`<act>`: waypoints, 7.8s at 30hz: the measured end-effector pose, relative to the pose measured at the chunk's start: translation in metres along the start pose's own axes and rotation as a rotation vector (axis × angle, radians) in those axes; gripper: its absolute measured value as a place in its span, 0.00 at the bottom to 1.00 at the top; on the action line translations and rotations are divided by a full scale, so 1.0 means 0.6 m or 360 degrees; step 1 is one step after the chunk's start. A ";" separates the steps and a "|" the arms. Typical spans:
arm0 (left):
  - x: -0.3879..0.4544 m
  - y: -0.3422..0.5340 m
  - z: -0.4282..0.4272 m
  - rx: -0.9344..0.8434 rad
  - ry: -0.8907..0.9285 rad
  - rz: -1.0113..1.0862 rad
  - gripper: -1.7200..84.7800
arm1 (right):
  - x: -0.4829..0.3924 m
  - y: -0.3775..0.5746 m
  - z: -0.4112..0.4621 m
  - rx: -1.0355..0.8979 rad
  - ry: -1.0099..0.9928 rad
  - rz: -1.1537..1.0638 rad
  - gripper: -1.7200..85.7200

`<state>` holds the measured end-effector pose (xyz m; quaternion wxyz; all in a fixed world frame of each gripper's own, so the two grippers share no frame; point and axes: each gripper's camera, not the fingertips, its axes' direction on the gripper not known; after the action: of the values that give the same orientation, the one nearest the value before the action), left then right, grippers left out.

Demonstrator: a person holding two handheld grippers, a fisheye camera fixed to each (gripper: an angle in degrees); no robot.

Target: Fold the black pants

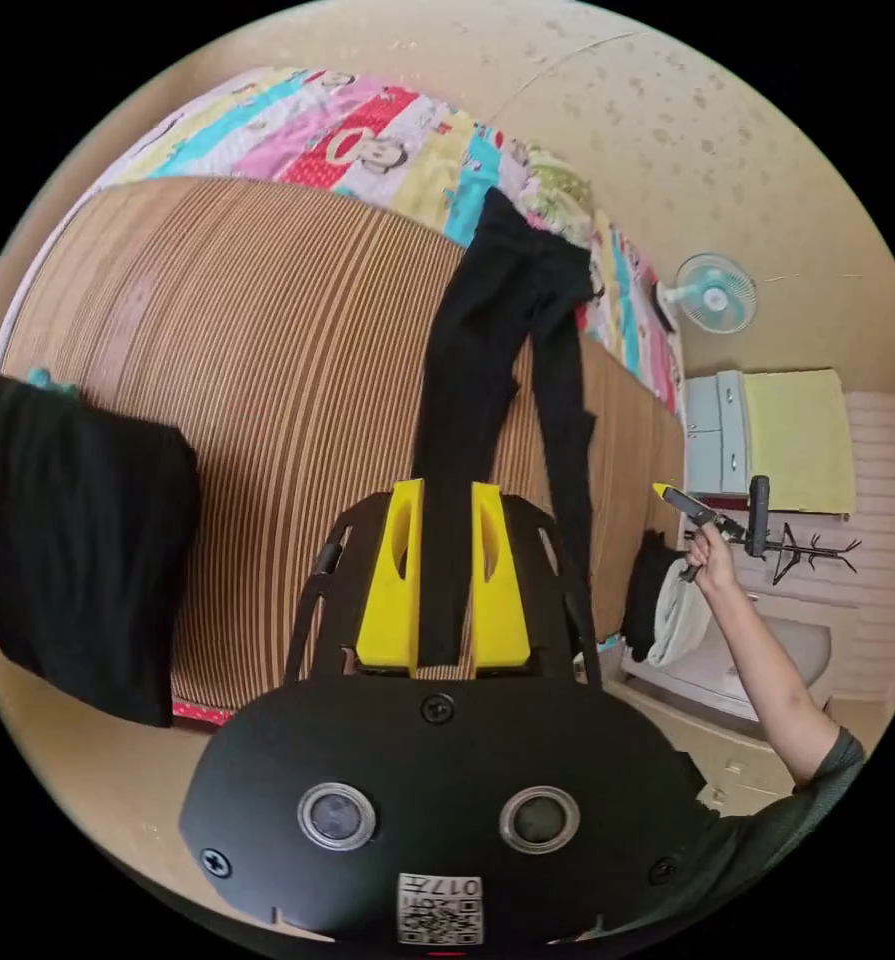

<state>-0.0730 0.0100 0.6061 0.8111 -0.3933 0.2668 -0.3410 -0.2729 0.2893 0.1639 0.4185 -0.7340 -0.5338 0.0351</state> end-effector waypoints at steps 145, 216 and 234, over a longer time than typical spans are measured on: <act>-0.405 -0.085 -0.321 -0.0370 0.2181 -0.0714 0.01 | 0.227 0.490 0.178 0.0276 -0.2400 0.0598 0.10; -0.240 -0.065 -0.161 -0.0246 0.0592 0.0208 0.02 | 0.096 0.251 0.151 0.0202 -0.0931 0.0301 0.05; -0.082 -0.068 -0.153 -0.0330 0.0261 0.0563 0.12 | 0.099 0.337 0.164 -0.0068 -0.1046 0.0326 0.05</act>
<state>-0.1822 -0.0130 0.5976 0.7891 -0.3925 0.4304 -0.1949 -0.1443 0.3784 -0.0081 0.2029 -0.7419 -0.5642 0.3001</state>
